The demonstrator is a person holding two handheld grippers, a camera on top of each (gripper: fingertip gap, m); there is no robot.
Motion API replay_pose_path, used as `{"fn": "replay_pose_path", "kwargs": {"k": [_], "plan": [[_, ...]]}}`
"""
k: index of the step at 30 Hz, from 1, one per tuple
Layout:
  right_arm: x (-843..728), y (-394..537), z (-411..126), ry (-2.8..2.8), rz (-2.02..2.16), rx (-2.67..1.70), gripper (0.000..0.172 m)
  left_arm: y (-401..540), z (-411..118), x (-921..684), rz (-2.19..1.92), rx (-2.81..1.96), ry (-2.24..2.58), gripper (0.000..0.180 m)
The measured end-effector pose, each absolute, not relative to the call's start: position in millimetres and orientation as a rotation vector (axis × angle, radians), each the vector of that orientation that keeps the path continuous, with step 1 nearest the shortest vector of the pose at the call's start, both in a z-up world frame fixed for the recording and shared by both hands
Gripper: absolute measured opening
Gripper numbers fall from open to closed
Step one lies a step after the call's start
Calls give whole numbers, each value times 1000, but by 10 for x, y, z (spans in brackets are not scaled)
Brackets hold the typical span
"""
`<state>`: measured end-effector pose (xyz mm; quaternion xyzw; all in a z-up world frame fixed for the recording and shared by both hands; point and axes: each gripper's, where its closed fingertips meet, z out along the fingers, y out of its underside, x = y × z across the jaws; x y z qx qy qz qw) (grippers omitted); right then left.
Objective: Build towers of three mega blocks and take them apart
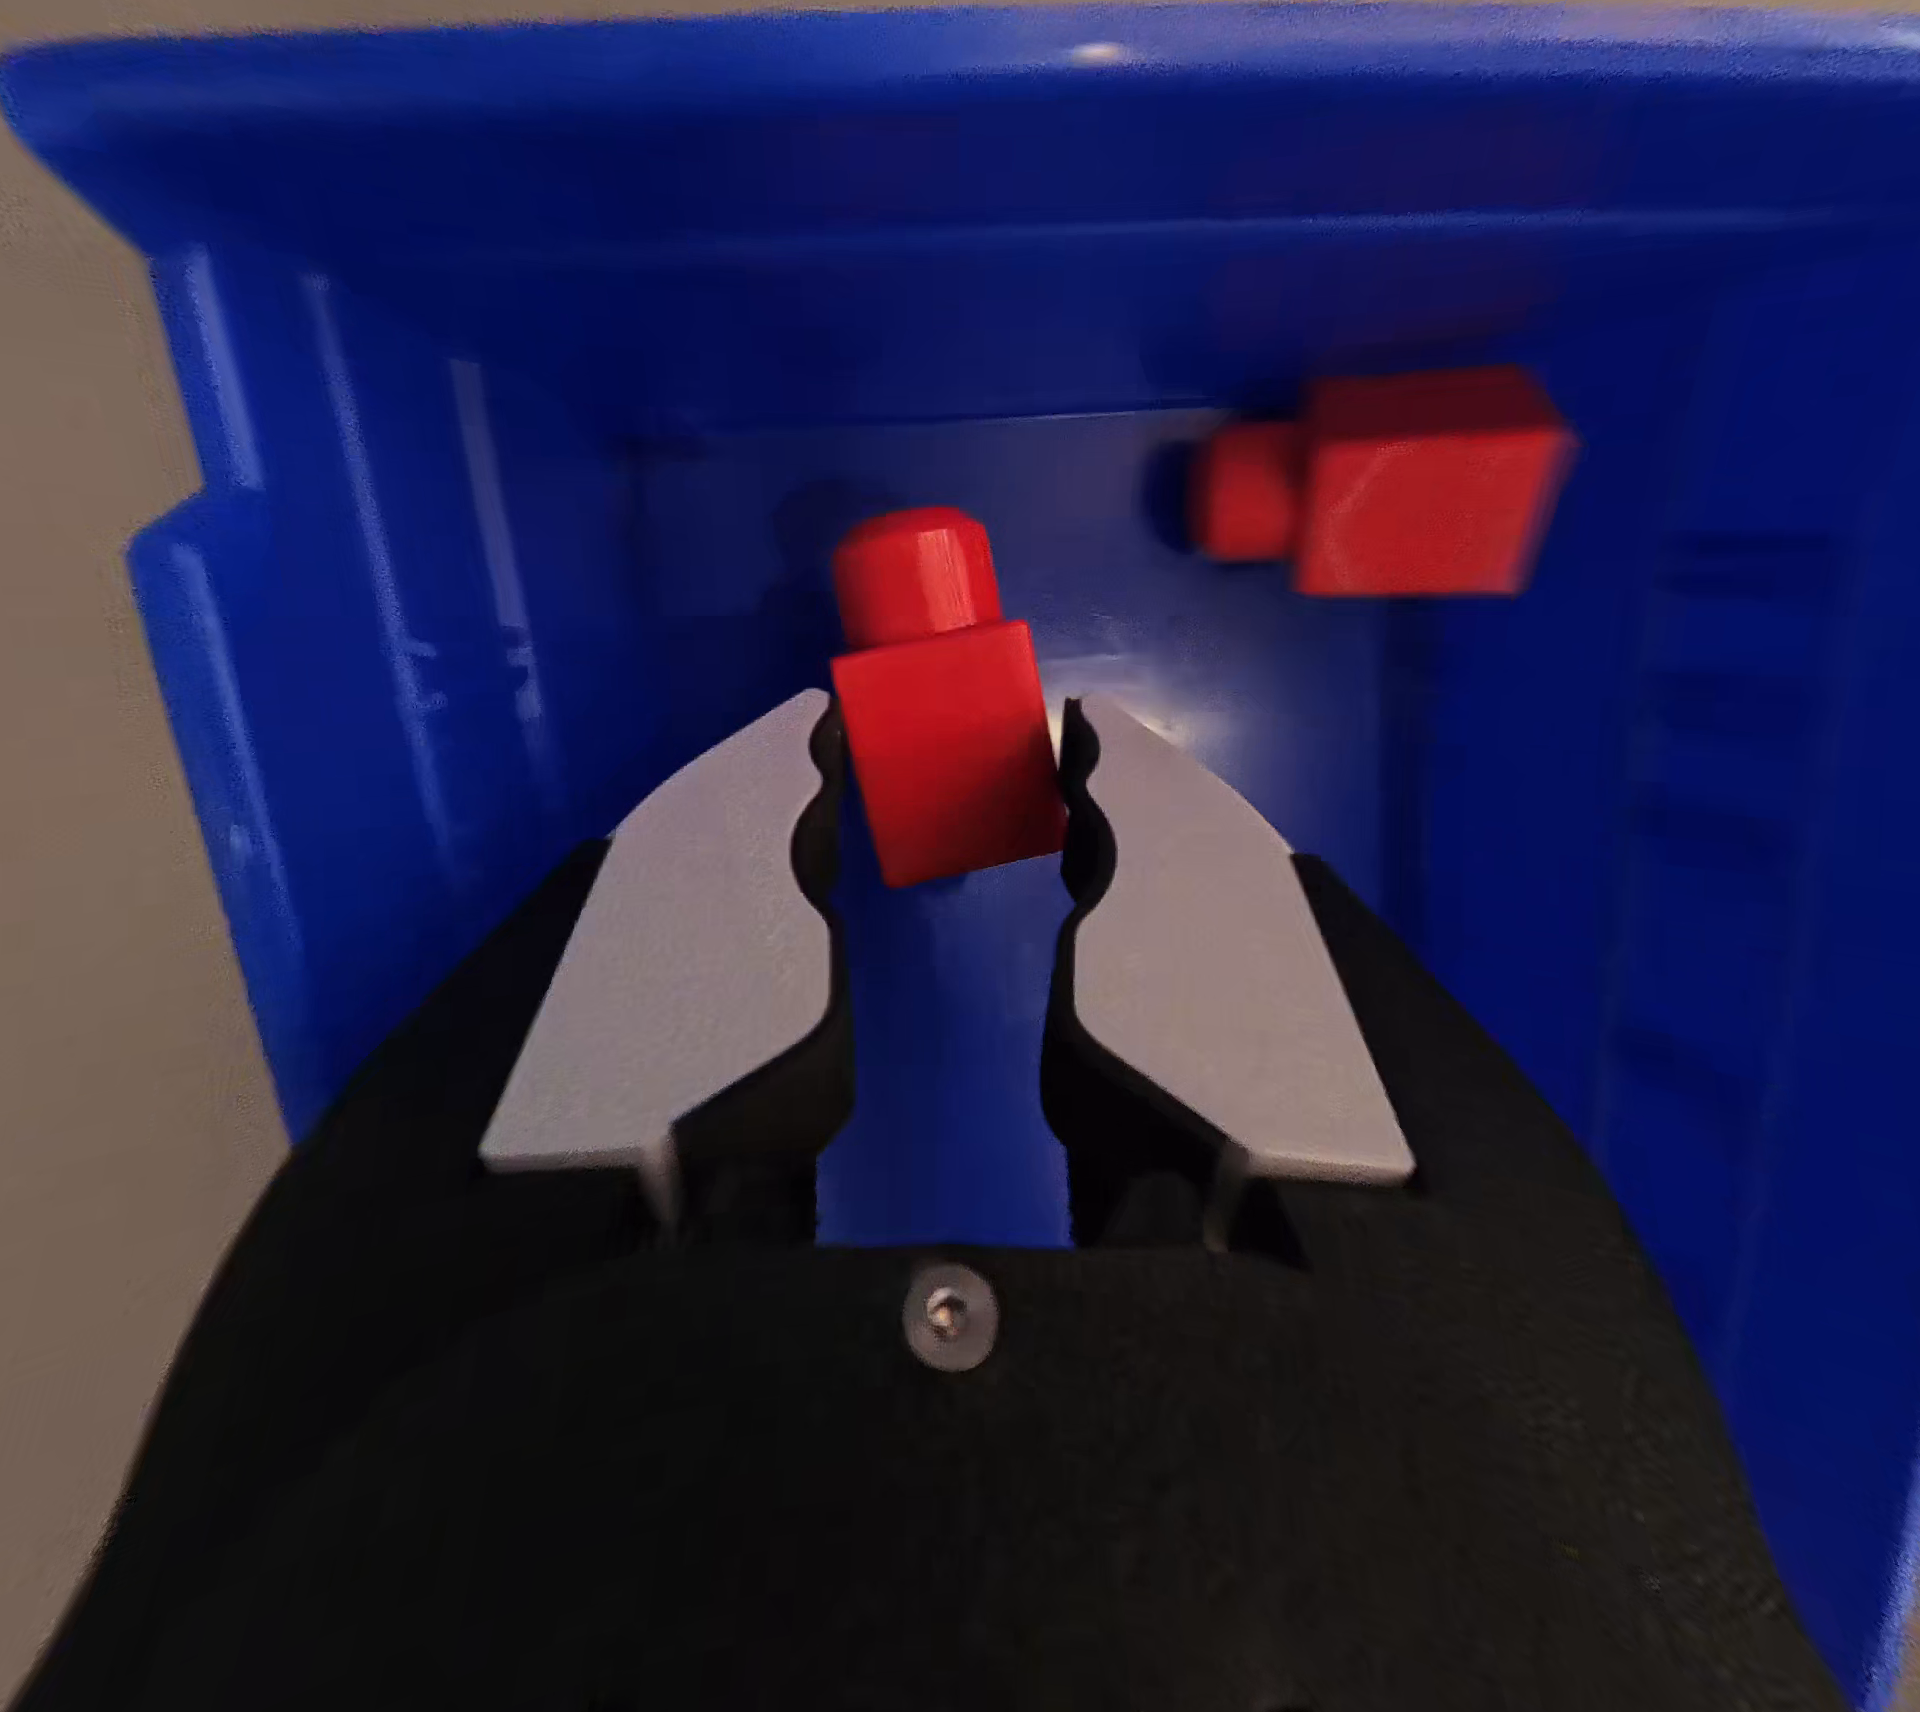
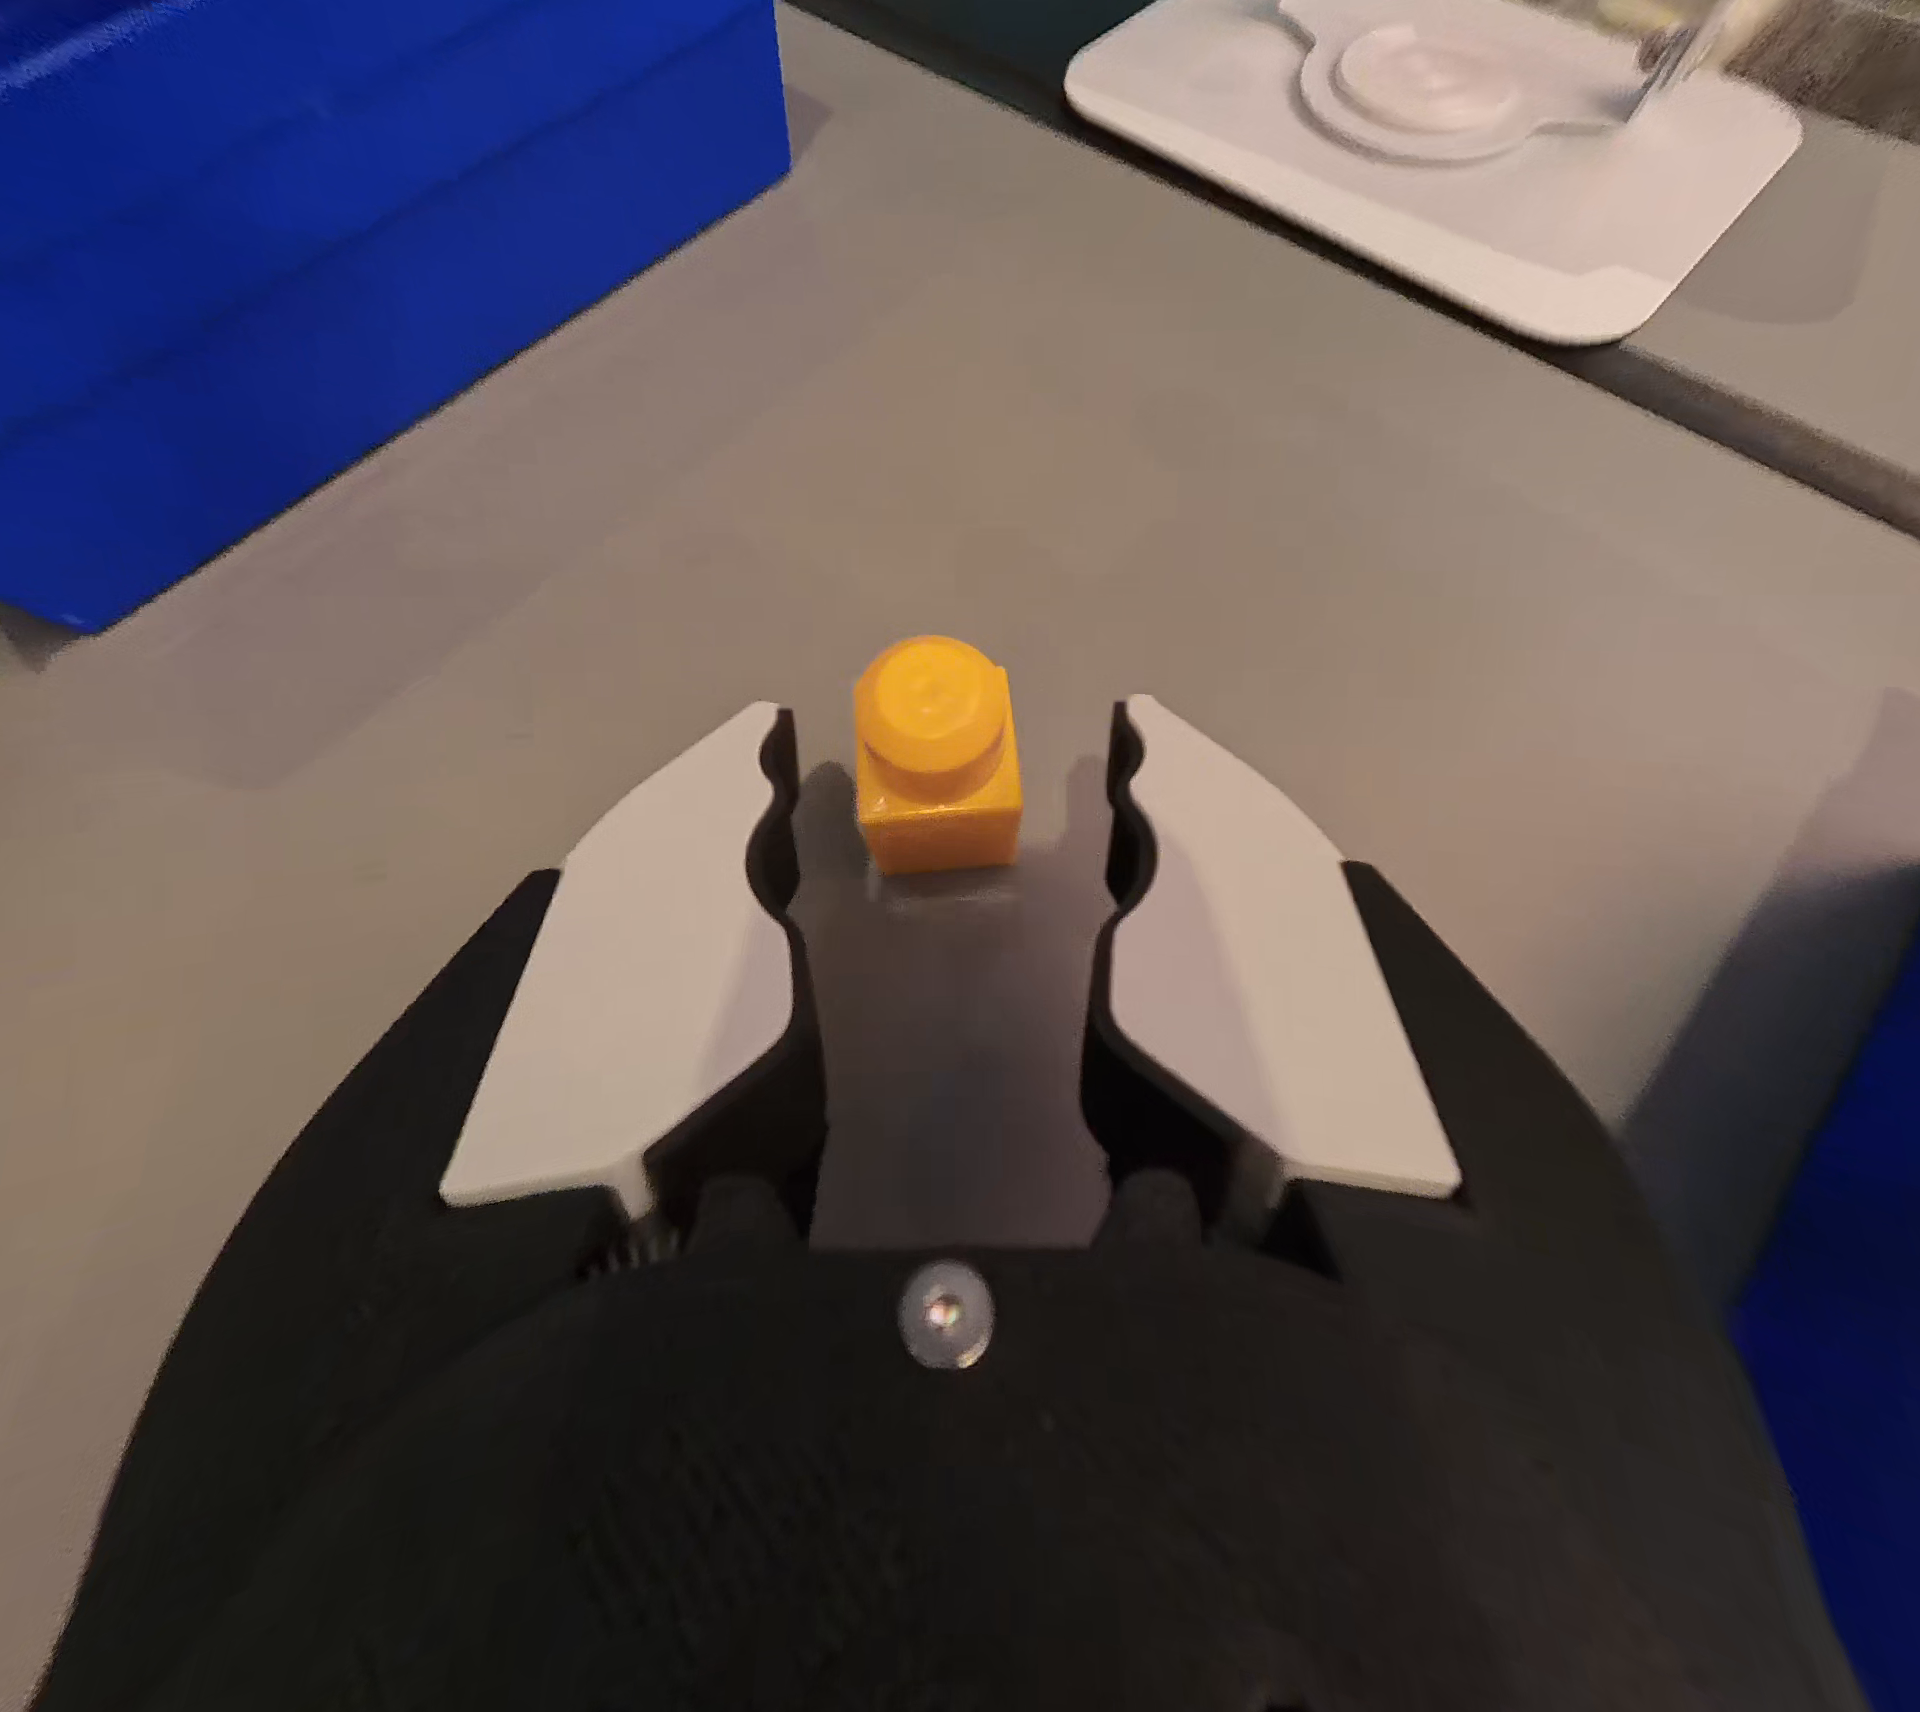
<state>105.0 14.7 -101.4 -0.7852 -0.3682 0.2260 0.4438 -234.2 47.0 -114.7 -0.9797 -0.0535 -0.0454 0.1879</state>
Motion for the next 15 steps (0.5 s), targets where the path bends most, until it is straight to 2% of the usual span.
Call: {"fn": "replay_pose_path", "kwargs": {"k": [4, 8, 11, 15], "plan": [[1006, -64, -335, -915, 683, -1727, 59, 203, -539, -1715, -322, -2469, 313, 39], [658, -621, 426, -976, 1249, -1472, 46, -417, 232, -598, -693, -2026, 769, 39], [467, -732, 675, -958, 1466, -1459, 44, -747, 518, -74, -737, -1834, 925, 39], [355, -720, 708, -820, 1609, -1582, 47, -861, 568, 245, -649, -1790, 988, 38]]}}
